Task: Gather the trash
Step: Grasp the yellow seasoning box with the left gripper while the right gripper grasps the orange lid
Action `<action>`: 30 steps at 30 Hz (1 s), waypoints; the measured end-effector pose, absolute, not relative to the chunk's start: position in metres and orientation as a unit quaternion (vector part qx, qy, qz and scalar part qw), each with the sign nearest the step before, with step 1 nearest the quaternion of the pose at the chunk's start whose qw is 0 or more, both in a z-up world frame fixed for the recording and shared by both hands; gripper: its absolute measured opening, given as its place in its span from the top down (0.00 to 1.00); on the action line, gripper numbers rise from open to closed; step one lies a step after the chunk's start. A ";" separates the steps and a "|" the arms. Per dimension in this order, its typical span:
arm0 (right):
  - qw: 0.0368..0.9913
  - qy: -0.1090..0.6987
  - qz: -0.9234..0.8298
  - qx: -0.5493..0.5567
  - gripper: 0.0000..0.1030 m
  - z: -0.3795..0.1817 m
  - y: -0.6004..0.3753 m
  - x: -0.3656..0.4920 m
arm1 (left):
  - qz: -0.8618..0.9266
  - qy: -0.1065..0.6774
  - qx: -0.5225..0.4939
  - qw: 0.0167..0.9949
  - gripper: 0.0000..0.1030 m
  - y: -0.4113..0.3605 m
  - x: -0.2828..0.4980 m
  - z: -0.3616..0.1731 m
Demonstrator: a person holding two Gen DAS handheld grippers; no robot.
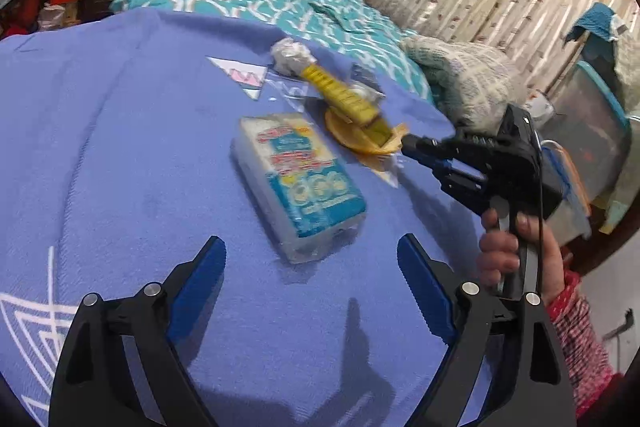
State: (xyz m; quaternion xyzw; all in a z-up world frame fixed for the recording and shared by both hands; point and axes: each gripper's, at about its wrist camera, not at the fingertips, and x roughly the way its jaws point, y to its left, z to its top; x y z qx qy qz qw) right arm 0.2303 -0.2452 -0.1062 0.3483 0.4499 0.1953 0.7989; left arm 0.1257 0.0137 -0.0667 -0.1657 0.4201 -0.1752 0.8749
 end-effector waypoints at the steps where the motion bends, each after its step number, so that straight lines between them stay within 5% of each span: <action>1: 0.807 0.443 0.200 0.335 0.89 -0.099 -0.248 0.217 | -0.185 0.419 -0.173 0.872 0.19 0.014 0.127 -0.062; 7: 0.858 0.403 0.194 0.254 0.89 -0.066 -0.280 0.127 | -0.215 0.395 -0.158 0.879 0.18 0.001 0.154 -0.023; 12: 0.857 0.407 0.174 0.262 0.83 -0.070 -0.299 0.122 | -0.214 0.456 -0.136 0.853 0.18 -0.033 0.234 -0.014; 13: 0.848 0.408 0.182 0.285 0.63 -0.073 -0.301 0.128 | -0.207 0.469 -0.133 0.848 0.18 -0.039 0.248 -0.015; 14: 0.840 0.408 0.185 0.306 0.19 -0.076 -0.301 0.136 | -0.205 0.497 -0.136 0.832 0.18 -0.047 0.274 -0.022; 15: 0.838 0.403 0.185 0.319 0.09 -0.078 -0.302 0.139 | -0.202 0.513 -0.141 0.822 0.18 -0.050 0.288 -0.027; 20: 0.816 0.425 0.211 0.330 0.47 -0.085 -0.276 0.188 | -0.149 0.595 -0.187 0.768 0.19 -0.048 0.350 -0.077; 25: 0.785 0.454 0.202 0.371 0.52 -0.110 -0.255 0.241 | -0.164 0.601 -0.275 0.732 0.31 -0.034 0.368 -0.100; 27: 0.774 0.464 0.202 0.380 0.66 -0.121 -0.246 0.261 | -0.175 0.602 -0.283 0.725 0.60 -0.035 0.371 -0.101; 30: 0.768 0.466 0.190 0.396 0.80 -0.130 -0.246 0.267 | -0.182 0.593 -0.271 0.736 0.69 -0.039 0.366 -0.096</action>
